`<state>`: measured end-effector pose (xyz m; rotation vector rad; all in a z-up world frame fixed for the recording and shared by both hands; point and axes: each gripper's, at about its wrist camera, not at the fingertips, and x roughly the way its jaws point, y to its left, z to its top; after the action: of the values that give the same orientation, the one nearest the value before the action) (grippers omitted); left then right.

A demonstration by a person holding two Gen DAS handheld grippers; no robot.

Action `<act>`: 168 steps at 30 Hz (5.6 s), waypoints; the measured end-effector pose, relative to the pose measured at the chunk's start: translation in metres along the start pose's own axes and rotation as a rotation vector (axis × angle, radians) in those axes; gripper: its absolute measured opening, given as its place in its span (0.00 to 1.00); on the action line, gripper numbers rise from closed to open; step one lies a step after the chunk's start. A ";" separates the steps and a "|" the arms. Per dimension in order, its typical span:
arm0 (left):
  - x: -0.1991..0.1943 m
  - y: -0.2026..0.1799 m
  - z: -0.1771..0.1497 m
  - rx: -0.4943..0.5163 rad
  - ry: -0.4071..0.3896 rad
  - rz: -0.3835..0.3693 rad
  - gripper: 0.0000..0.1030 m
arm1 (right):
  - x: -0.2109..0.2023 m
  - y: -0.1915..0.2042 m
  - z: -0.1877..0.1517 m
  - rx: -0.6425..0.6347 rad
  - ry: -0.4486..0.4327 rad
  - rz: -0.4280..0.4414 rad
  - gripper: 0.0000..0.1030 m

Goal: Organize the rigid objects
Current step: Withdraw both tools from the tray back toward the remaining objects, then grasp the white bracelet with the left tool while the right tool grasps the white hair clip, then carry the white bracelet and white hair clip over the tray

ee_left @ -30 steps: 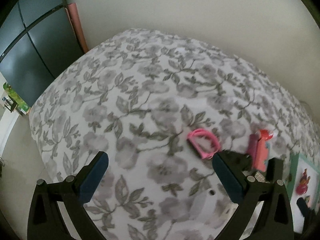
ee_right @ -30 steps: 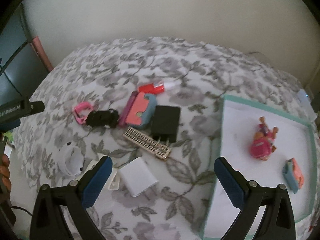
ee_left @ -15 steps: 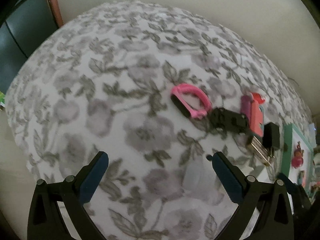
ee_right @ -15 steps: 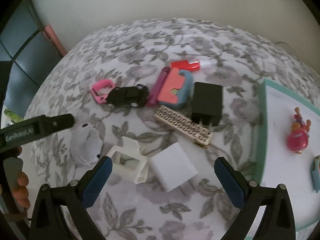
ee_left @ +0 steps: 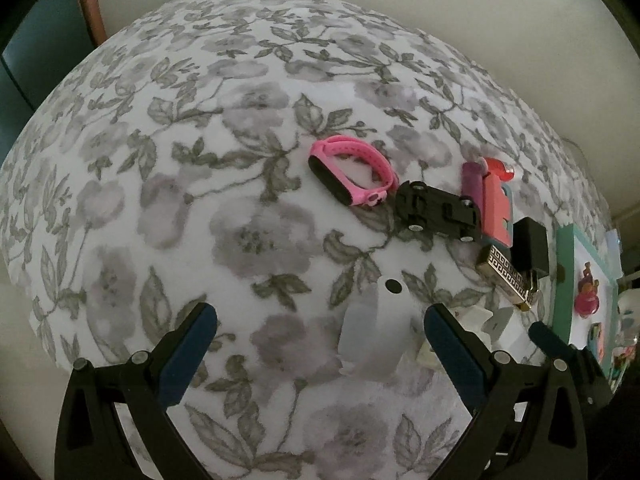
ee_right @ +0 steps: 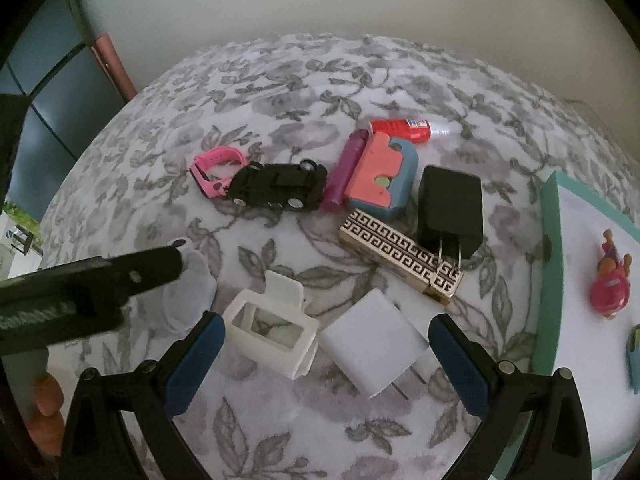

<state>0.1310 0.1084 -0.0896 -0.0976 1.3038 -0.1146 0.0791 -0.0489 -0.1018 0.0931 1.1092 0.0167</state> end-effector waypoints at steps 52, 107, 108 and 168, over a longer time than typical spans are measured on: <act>0.034 0.008 0.003 -0.007 0.060 0.040 0.21 | 0.025 0.028 0.001 -0.053 0.006 0.008 0.42; -0.050 -0.256 -0.013 0.340 -0.052 -0.052 0.13 | -0.107 -0.239 -0.020 0.502 -0.085 -0.156 0.31; -0.047 -0.264 -0.016 0.349 -0.046 -0.054 0.13 | -0.107 -0.246 -0.021 0.505 -0.081 -0.167 0.32; -0.019 -0.314 -0.043 0.406 0.015 -0.122 0.47 | -0.112 -0.302 -0.030 0.474 -0.029 -0.344 0.48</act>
<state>0.0754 -0.2003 -0.0402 0.1710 1.2654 -0.4817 -0.0076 -0.3546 -0.0401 0.3235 1.0702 -0.5553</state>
